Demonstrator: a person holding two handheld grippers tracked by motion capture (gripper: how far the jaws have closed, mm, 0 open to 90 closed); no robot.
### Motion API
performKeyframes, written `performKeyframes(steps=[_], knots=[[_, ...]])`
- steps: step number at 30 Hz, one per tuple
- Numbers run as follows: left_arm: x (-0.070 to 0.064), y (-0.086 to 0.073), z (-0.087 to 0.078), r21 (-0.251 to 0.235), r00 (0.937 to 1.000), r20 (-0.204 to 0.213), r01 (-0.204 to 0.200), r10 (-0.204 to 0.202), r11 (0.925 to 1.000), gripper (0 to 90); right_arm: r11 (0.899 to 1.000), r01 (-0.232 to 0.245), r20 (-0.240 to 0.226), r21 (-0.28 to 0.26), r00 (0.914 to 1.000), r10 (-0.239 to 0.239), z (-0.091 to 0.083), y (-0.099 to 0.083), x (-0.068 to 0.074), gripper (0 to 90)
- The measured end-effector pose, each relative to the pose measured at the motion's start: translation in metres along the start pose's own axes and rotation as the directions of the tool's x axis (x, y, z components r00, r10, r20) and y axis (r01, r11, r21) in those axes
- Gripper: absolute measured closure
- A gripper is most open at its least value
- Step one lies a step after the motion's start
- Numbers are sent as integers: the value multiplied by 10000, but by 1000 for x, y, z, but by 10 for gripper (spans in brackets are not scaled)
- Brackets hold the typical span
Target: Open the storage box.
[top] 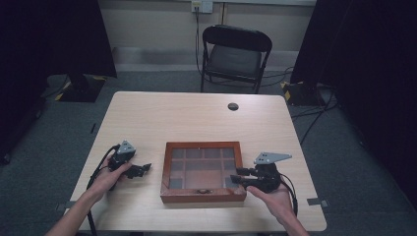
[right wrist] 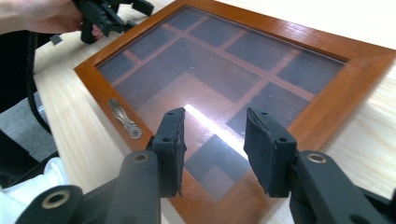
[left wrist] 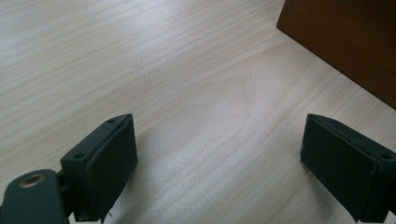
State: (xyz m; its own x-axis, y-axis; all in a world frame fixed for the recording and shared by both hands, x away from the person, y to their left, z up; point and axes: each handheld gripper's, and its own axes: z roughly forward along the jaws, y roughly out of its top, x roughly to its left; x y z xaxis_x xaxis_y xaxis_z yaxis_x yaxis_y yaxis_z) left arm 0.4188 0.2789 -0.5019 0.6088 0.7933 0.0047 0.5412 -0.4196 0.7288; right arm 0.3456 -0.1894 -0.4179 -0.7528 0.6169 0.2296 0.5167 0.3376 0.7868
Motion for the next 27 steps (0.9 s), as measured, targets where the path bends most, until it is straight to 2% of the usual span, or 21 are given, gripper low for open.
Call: performKeyframes(steps=[9, 10, 15, 22, 27], knots=[[0, 0, 0, 3, 10000, -22, -47, 47, 10000, 101, 9995, 316, -496, 64, 9983, -313, 8, 4, 12, 648], [0, 0, 0, -24, 10000, 3, 36, -36, 10000, 101, 9995, 325, -560, 58, 9979, -322, 9, 5, 13, 654], [0, 0, 0, -2, 10000, -7, -38, 38, 10000, 101, 9984, 561, -828, -40, 9950, -562, 11, 14, 19, 700], [0, 0, 0, -2, 10000, -7, -38, 38, 10000, 102, 9958, 912, -1464, 37, 9852, -896, 25, 27, 32, 742], [0, 0, 0, -2, 10000, -2, 1, -1, 10000, 102, 9929, 1184, -1717, 110, 9784, -1147, 36, 38, 41, 756]])
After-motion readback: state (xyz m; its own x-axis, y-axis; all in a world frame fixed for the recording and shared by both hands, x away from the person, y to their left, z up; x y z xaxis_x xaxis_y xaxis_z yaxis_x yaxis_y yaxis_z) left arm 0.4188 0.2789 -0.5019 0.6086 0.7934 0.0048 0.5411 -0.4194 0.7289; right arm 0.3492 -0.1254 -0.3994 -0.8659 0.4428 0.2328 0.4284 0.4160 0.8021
